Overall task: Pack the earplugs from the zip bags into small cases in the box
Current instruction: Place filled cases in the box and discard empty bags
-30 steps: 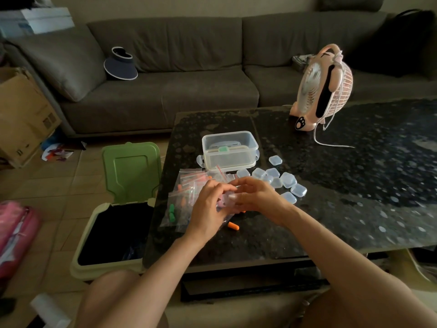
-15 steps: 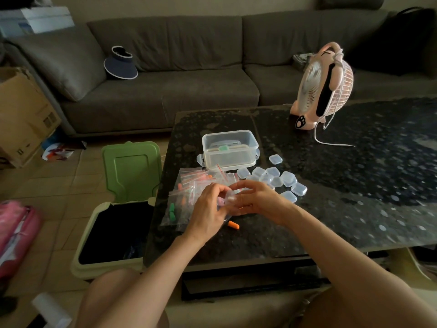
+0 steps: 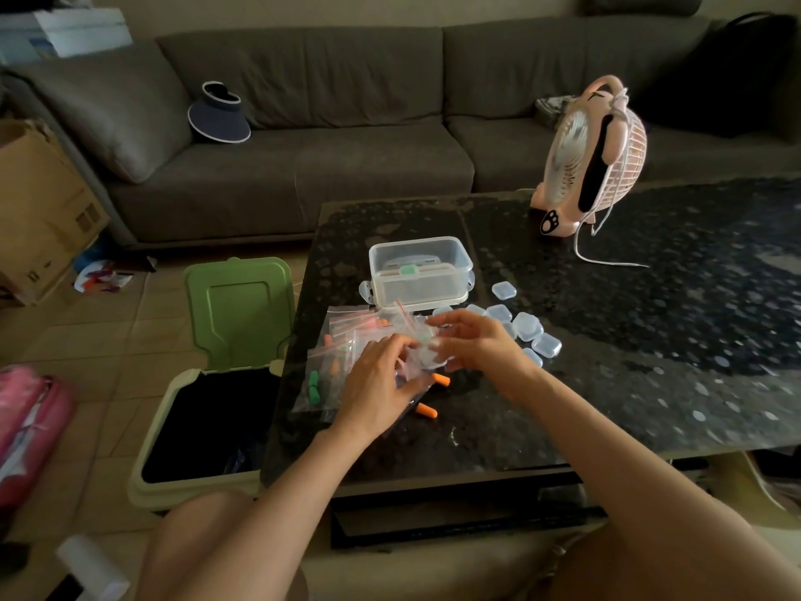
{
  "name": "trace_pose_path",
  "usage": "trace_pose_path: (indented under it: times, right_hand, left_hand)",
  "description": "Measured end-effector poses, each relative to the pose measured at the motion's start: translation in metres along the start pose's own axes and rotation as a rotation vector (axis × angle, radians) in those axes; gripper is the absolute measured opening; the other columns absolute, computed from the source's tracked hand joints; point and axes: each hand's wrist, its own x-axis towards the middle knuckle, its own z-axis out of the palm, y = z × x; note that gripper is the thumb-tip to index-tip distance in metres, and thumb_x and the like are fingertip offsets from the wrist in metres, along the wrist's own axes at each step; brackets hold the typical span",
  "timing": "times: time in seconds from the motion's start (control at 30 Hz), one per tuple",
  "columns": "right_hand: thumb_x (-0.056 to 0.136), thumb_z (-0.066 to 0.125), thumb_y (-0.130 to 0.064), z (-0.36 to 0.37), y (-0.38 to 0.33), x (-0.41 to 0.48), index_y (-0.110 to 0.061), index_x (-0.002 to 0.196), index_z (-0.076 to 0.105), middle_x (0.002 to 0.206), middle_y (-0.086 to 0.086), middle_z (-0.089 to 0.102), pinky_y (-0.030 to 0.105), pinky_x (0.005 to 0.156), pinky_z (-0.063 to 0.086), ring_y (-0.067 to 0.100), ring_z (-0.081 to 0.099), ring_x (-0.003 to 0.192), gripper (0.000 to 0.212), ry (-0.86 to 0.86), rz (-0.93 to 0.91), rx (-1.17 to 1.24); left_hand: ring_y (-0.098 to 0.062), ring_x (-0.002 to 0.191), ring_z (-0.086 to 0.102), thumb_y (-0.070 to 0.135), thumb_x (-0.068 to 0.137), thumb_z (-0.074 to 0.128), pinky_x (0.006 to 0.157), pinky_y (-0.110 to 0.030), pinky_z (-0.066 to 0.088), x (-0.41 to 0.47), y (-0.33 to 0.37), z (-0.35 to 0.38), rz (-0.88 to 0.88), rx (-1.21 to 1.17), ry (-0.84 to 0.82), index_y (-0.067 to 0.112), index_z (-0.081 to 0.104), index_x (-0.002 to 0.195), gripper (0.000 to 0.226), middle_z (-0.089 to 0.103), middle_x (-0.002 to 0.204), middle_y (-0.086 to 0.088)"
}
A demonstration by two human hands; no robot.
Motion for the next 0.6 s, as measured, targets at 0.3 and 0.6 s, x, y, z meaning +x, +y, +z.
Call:
trace_pose_path:
  times: [0.3, 0.6]
  right_hand:
    - [0.077, 0.074, -0.024, 0.002, 0.04, 0.01, -0.018, 0.094, 0.065, 0.098, 0.0, 0.064, 0.03, 0.073, 0.049, 0.02, 0.061, 0.091, 0.02, 0.122, 0.014, -0.947]
    - [0.078, 0.074, -0.029, 0.009, 0.036, 0.01, -0.017, 0.085, 0.06, 0.087, -0.001, 0.061, 0.03, 0.073, 0.047, 0.017, 0.058, 0.082, 0.02, 0.015, 0.046, -0.906]
  left_hand:
    - [-0.007, 0.081, 0.048, 0.021, 0.079, 0.074, 0.052, -0.003, 0.041, 0.007, 0.003, -0.007, -0.369, -0.407, -0.061, 0.02, 0.051, 0.112, 0.04, 0.05, 0.093, 0.002]
    - [-0.011, 0.092, 0.055, 0.017, 0.08, 0.073, 0.064, -0.015, 0.041, 0.005, 0.004, -0.01, -0.419, -0.502, -0.082, 0.027, 0.038, 0.112, 0.048, 0.056, 0.107, -0.004]
